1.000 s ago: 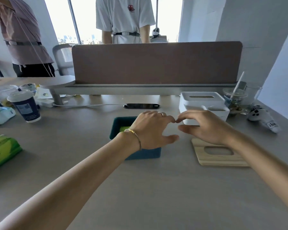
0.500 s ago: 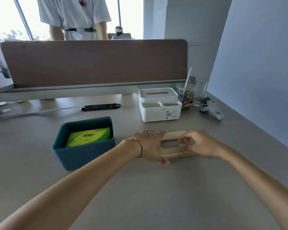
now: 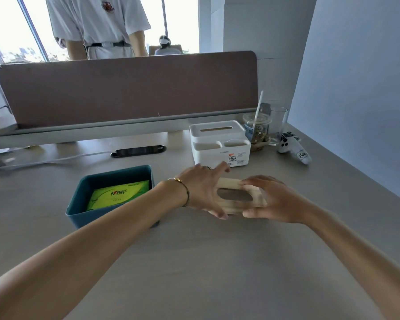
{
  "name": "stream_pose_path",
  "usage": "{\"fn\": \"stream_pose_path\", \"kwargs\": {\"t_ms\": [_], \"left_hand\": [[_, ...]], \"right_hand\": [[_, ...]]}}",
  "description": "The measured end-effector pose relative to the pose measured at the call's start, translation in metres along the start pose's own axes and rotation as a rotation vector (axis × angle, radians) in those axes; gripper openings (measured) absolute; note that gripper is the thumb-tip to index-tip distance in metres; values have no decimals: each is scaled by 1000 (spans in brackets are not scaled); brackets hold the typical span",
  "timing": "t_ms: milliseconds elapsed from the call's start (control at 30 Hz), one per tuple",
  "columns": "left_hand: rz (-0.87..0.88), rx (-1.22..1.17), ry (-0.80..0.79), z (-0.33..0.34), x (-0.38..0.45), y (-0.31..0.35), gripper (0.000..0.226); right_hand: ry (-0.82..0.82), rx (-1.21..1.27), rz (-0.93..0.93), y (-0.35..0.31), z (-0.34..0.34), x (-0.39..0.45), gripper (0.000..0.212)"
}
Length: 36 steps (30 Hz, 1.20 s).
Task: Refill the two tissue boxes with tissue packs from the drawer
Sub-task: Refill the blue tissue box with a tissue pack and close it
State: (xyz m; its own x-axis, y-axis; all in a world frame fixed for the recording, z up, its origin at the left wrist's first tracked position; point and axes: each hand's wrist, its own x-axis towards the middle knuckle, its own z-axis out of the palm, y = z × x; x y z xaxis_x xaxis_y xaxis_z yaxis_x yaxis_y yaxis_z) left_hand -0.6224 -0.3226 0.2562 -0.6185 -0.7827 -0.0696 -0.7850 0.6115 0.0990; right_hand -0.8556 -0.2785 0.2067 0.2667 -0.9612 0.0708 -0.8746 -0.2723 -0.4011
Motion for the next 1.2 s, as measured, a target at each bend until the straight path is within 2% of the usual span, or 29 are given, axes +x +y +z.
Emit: {"fn": "stream_pose_path", "kwargs": {"t_ms": [100, 233, 400, 533, 867, 1200], "left_hand": [[15, 38, 24, -20, -10, -7, 109], [42, 71, 81, -42, -27, -26, 108], [-21, 20, 153, -55, -54, -65, 101], [-88, -39, 187, -60, -83, -97, 98], [-176, -124, 166, -61, -153, -163, 99], [-261, -249, 159, -37, -182, -201, 104]], "right_hand": [[-12, 24, -33, -7, 2, 4, 103], [1, 20, -100, -25, -2, 16, 115], [8, 43, -169, -59, -15, 39, 110], [-42, 30, -183, -88, -15, 61, 117], [-142, -31, -296, -171, 2, 105, 115], [-208, -21, -328, -204, 15, 120, 112]]}}
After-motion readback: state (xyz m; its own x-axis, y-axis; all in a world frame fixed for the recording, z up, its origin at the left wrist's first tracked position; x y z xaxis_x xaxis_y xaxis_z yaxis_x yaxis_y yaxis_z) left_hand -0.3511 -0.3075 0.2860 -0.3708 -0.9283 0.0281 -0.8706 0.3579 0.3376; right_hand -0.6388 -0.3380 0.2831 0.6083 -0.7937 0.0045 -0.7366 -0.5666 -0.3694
